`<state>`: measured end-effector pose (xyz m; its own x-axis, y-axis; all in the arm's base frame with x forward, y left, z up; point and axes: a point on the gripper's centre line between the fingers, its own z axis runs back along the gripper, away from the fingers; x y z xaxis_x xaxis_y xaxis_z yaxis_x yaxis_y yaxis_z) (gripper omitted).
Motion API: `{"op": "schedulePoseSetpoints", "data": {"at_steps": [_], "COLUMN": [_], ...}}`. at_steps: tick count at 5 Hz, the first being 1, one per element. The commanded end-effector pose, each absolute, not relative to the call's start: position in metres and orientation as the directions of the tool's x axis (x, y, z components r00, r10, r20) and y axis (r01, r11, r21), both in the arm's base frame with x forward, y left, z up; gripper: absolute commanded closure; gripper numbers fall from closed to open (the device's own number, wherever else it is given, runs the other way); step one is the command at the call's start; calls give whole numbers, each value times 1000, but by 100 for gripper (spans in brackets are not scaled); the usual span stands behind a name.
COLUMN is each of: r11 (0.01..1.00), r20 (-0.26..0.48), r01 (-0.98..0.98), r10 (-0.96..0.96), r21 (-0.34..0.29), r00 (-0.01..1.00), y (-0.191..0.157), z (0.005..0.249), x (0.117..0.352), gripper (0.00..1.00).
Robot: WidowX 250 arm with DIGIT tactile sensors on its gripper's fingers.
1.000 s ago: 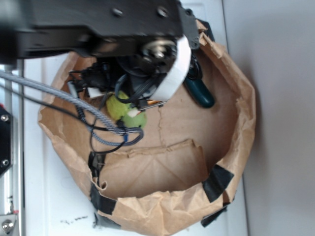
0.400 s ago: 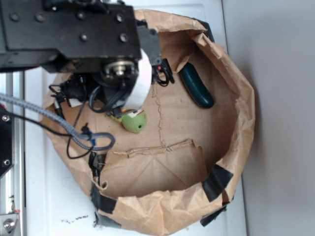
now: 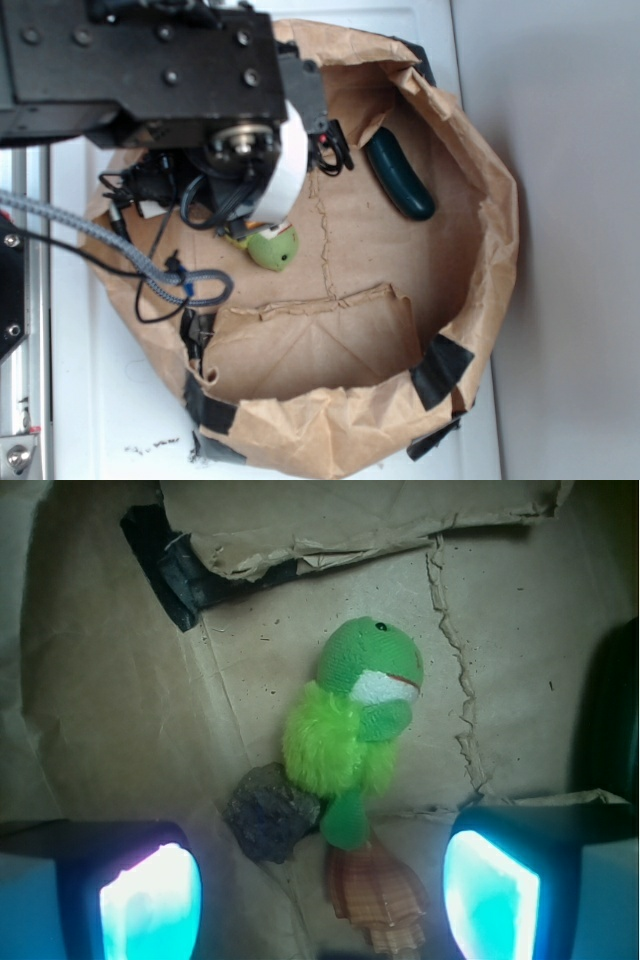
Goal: Grab the shell.
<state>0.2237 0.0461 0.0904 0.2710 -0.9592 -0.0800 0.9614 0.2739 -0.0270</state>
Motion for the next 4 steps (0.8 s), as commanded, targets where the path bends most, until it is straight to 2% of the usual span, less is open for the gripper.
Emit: {"op": "schedulePoseSetpoints", "data": {"at_steps": [1,2,4], "r11": [260,225,152], "r20": [-119,-113,-99], "r01": [965,974,986], "r10": [-958,-967,-983], "r21": [39,38,64], "r00": [263,228,158], "y": [61,73,92], "z": [66,69,83], "x": [253,253,239], "gripper": [0,0,0]}}
